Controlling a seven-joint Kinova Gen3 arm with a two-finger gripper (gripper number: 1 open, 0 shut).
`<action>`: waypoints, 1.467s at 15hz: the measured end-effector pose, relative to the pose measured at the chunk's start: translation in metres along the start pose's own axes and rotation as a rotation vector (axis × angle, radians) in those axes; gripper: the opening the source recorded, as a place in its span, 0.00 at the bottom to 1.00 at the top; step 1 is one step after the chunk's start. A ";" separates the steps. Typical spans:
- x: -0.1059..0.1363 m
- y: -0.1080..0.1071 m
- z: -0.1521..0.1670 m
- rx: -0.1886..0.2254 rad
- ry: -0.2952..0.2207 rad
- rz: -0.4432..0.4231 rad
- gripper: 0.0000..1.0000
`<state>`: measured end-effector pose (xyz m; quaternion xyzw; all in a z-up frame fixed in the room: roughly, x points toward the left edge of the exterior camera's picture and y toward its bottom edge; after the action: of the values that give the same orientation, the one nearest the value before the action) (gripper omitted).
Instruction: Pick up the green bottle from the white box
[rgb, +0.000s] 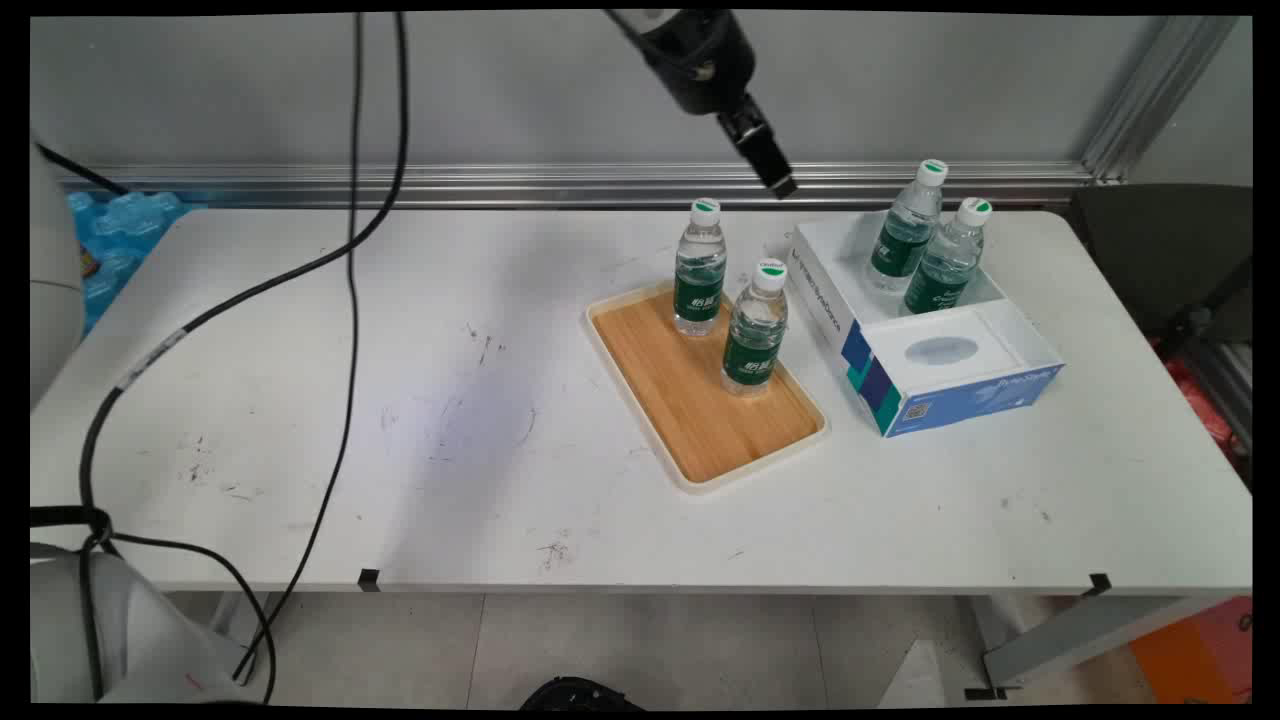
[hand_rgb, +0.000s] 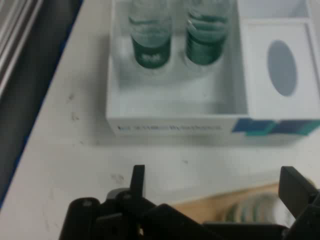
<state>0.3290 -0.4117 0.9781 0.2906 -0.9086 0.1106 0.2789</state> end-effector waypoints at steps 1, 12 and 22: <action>0.007 -0.005 0.008 0.004 0.003 0.002 1.00; 0.059 -0.040 0.136 -0.037 0.029 0.059 1.00; 0.075 -0.058 0.220 -0.060 0.041 0.071 1.00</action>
<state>0.2156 -0.5736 0.8423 0.2476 -0.9153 0.0990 0.3018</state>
